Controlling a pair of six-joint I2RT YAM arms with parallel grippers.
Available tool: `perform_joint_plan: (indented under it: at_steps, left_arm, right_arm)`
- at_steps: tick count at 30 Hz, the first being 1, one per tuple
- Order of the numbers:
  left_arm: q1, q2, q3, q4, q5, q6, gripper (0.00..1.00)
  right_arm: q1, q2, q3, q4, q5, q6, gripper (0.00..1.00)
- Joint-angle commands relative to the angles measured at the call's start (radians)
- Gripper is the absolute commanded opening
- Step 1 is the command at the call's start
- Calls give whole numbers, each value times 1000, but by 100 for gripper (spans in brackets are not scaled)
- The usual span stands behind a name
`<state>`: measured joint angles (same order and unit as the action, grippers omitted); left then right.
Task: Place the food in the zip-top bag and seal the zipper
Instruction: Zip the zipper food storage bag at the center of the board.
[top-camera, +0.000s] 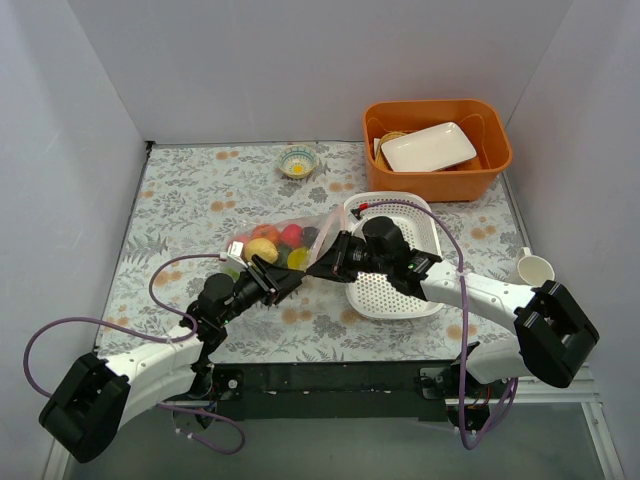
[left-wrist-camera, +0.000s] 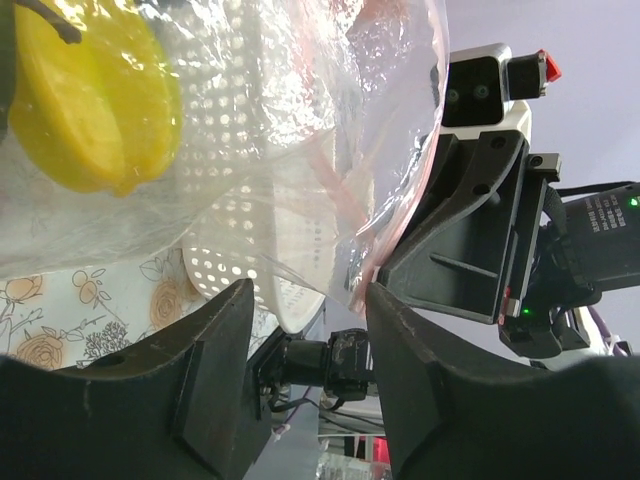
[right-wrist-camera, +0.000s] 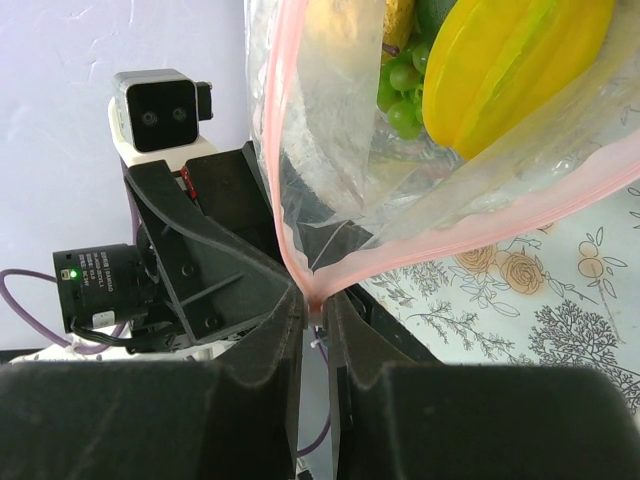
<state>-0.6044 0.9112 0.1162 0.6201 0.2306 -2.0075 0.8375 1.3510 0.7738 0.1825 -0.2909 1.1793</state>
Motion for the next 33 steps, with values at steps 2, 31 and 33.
perform_joint_plan:
  at_steps: [2, 31, 33]
  left_arm:
    - [-3, -14, 20, 36, -50, -178, 49]
    - [-3, 46, 99, -28, -10, -186, 0]
    - [-3, 25, 89, -86, -8, -188, 0]
  right_arm:
    - [2, -24, 1, 55, -21, 3, 5]
    - [3, -23, 4, 45, -4, -6, 5]
    - [2, -21, 15, 41, 9, -7, 5]
